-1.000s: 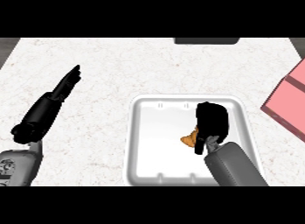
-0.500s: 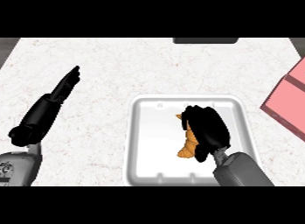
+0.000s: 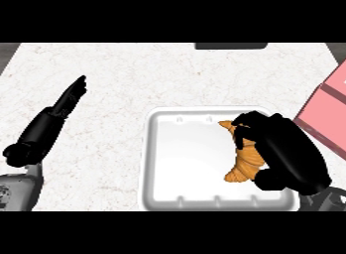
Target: Pick the croissant from the tray and place it in the cardboard box
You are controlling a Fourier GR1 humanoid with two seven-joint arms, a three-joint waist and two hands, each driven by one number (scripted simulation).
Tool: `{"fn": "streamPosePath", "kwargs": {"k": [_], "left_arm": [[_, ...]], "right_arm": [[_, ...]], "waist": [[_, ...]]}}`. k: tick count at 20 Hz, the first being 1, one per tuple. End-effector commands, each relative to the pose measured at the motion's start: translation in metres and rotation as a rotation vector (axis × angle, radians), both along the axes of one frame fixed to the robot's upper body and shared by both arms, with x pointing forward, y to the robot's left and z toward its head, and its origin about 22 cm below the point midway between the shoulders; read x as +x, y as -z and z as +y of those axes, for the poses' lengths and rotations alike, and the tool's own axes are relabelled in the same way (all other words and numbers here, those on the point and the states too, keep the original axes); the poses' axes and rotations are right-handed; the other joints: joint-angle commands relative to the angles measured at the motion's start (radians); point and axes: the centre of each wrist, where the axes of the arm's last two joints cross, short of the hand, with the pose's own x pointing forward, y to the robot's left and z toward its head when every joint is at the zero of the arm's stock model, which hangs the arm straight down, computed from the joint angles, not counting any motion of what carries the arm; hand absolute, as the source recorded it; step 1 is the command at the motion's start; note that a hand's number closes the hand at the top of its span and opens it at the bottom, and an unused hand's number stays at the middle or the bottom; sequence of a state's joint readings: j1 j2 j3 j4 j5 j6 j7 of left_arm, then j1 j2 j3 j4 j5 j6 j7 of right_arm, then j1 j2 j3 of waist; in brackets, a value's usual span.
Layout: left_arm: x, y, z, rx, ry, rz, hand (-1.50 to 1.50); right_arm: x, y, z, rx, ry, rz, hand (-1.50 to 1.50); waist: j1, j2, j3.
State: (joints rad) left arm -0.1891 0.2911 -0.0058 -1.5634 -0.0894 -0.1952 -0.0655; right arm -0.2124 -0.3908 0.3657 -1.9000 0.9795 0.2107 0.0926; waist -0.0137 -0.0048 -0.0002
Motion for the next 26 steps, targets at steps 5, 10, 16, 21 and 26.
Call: {"fn": "streamPosePath", "kwargs": {"k": [5, 10, 16, 21, 26], "left_arm": [[0.003, -0.001, 0.002, 0.005, -0.010, -0.002, 0.00], [0.001, 0.002, -0.009, -0.012, 0.021, -0.002, 0.00], [0.011, -0.007, -0.002, -0.009, 0.025, -0.002, 0.00], [0.006, -0.003, -0.009, -0.012, 0.025, -0.001, 0.00], [0.007, 0.005, -0.012, 0.002, 0.020, -0.006, 0.00]], "right_arm": [[-0.012, -0.066, -0.045, 0.283, 0.293, -0.138, 1.50], [0.015, -0.081, -0.080, 0.384, 0.494, -0.159, 1.50], [0.034, -0.105, -0.162, 0.426, 0.598, -0.170, 1.50], [0.068, -0.101, -0.204, 0.243, 0.658, -0.105, 1.50], [0.069, -0.093, -0.244, 0.153, 0.695, 0.172, 1.50]], "waist": [[-0.007, 0.001, 0.000], [0.013, 0.005, 0.000], [0.012, 0.005, 0.001], [0.028, 0.010, 0.000], [0.023, 0.012, 0.000]]}}
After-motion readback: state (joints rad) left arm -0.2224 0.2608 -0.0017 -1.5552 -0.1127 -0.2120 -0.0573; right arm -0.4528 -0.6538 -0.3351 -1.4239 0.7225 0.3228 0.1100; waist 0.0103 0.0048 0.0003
